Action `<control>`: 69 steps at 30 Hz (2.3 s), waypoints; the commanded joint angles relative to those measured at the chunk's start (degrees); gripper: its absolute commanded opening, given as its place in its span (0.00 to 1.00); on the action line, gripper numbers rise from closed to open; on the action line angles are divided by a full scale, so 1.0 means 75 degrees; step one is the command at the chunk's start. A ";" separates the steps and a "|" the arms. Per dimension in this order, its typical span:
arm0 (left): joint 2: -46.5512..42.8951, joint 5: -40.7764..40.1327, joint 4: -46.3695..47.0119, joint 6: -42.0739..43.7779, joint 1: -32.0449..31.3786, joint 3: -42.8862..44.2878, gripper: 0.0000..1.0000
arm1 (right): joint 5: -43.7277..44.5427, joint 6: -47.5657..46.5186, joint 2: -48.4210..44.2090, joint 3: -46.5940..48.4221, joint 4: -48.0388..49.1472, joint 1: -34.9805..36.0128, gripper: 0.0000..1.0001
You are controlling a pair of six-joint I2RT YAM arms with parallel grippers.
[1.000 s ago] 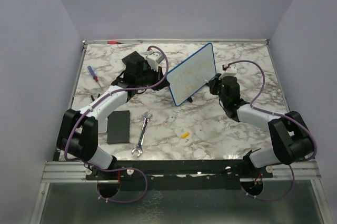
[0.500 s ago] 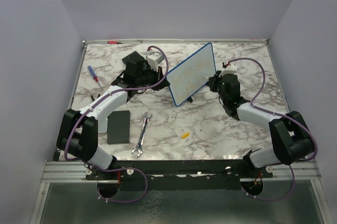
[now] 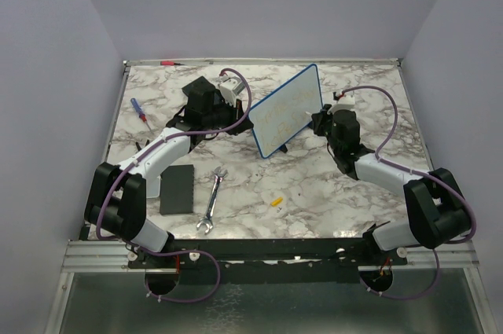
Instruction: Write a sentence on the whiteboard
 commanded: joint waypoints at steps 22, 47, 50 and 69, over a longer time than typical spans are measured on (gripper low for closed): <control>0.0087 -0.0041 -0.0413 0.0200 -0.0063 0.0023 0.00 | 0.0290 0.0091 0.0693 0.0010 0.0131 0.0035 0.01; 0.0101 -0.0090 -0.0427 0.0212 -0.0056 0.0029 0.00 | -0.0408 -0.0102 -0.0629 -0.0370 -0.0511 0.0024 0.01; 0.0099 -0.0087 -0.0426 0.0209 -0.0057 0.0029 0.00 | -0.0479 -0.0068 -0.0560 -0.0405 -0.0531 0.0028 0.01; 0.0096 -0.0080 -0.0432 0.0204 -0.0057 0.0029 0.00 | -0.0849 -0.0007 -0.0242 -0.0333 -0.0397 0.0044 0.01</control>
